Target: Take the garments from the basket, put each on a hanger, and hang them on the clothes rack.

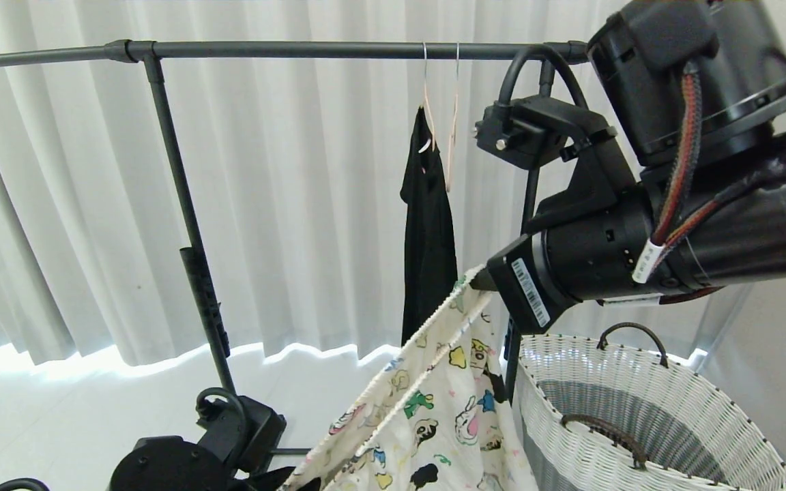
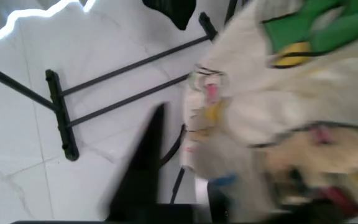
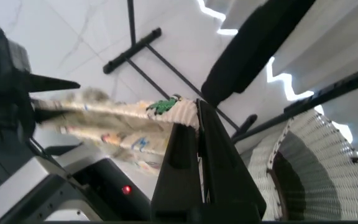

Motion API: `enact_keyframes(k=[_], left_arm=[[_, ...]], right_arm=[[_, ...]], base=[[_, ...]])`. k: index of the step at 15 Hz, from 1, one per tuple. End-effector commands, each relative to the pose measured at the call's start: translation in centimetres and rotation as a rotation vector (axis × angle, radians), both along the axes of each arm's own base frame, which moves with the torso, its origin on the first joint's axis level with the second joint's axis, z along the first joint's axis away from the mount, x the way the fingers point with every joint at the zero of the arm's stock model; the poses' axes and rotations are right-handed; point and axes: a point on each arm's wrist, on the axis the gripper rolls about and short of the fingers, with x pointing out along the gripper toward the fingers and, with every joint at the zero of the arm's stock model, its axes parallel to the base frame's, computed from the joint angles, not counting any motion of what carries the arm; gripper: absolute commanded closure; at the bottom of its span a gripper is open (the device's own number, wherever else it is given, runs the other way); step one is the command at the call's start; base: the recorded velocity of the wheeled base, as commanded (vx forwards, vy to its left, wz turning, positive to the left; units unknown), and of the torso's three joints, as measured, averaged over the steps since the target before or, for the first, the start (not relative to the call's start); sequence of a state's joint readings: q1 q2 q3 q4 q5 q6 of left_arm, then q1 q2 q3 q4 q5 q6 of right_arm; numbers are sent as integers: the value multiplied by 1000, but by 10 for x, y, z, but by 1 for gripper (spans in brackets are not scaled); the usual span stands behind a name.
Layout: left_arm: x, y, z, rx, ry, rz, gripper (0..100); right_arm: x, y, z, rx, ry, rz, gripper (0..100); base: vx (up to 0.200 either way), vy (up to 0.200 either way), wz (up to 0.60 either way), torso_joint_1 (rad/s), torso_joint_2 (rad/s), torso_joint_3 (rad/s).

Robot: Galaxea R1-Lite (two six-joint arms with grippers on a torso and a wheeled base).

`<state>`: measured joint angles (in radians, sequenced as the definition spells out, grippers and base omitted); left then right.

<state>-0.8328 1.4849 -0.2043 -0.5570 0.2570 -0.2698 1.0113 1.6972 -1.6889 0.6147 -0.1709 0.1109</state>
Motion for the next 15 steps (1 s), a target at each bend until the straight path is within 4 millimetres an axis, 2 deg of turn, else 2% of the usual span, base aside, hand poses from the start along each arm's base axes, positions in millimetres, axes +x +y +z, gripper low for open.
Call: enact_keyframes(k=[1, 3, 5, 8, 10, 12, 15], left_arm=[[-2, 2, 9, -32, -37, -4, 100], [-5, 6, 20, 1, -124, -63, 100], [-1, 1, 43, -21, -217, -102, 100], [21, -17, 101, -20, -205, -84, 100], [28, -26, 158, 5, -115, -147, 100], [27, -27, 201, 42, 16, -218, 100], [31, -32, 239, 56, 88, -228, 100]], right_arm=[[-7, -15, 1, -4, -4, -17, 100], [-9, -36, -9, -48, 7, -74, 100], [-18, -61, -18, -74, 23, -104, 100], [-33, -92, -20, -68, 19, -132, 100], [-39, -107, -11, -29, -8, -157, 100], [-36, -113, 3, 17, -39, -186, 100], [-31, -116, 25, 99, -69, -173, 100]], base=[[0, 0, 0, 0, 0, 0], [0, 0, 0, 0, 0, 0], [0, 0, 0, 0, 0, 0], [0, 0, 0, 0, 0, 0], [0, 0, 0, 0, 0, 0], [0, 0, 0, 0, 0, 0], [0, 0, 0, 0, 0, 0]])
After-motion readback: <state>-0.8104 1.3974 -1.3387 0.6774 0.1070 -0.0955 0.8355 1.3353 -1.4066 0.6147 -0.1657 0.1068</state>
